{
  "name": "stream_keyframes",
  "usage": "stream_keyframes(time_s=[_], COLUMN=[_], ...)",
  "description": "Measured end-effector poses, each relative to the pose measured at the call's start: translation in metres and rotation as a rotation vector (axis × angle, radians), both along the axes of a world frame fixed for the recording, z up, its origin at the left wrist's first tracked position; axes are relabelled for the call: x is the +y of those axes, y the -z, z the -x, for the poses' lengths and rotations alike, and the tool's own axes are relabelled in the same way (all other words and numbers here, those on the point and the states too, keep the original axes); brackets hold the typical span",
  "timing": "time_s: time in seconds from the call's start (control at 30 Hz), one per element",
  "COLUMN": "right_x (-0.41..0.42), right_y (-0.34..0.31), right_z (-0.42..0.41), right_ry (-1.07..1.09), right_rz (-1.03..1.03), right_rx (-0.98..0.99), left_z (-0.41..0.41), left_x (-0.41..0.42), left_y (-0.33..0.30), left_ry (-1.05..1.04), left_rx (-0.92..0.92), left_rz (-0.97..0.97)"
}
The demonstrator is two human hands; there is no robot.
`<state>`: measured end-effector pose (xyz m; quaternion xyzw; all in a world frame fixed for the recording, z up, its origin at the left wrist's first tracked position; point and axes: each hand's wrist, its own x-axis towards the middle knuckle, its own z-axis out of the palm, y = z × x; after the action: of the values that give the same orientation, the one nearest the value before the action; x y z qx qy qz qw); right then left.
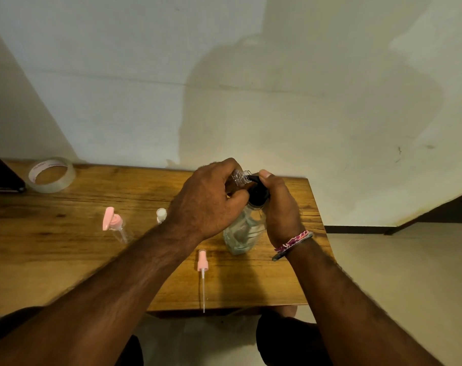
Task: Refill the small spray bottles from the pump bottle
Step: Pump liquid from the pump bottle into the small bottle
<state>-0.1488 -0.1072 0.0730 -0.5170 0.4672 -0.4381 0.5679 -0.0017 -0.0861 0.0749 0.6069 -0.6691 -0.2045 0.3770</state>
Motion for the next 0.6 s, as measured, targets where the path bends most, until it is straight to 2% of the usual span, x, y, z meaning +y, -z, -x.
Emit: stream_keyframes(time_s=[0.17,0.6], right_x=[0.0014,0.0023], right_y=[-0.0001,-0.0014], right_z=[0.0005,-0.0013], right_ry=[-0.051,-0.050], right_rz=[0.043,0.016], right_rx=[0.055,0.025], left_z=[0.0006,0.0012], left_x=[0.0003,0.0004], left_y=[-0.0009,-0.0017], left_ry=[-0.003,-0.006], left_rx=[0.027,0.031], left_rz=[0.006,-0.002])
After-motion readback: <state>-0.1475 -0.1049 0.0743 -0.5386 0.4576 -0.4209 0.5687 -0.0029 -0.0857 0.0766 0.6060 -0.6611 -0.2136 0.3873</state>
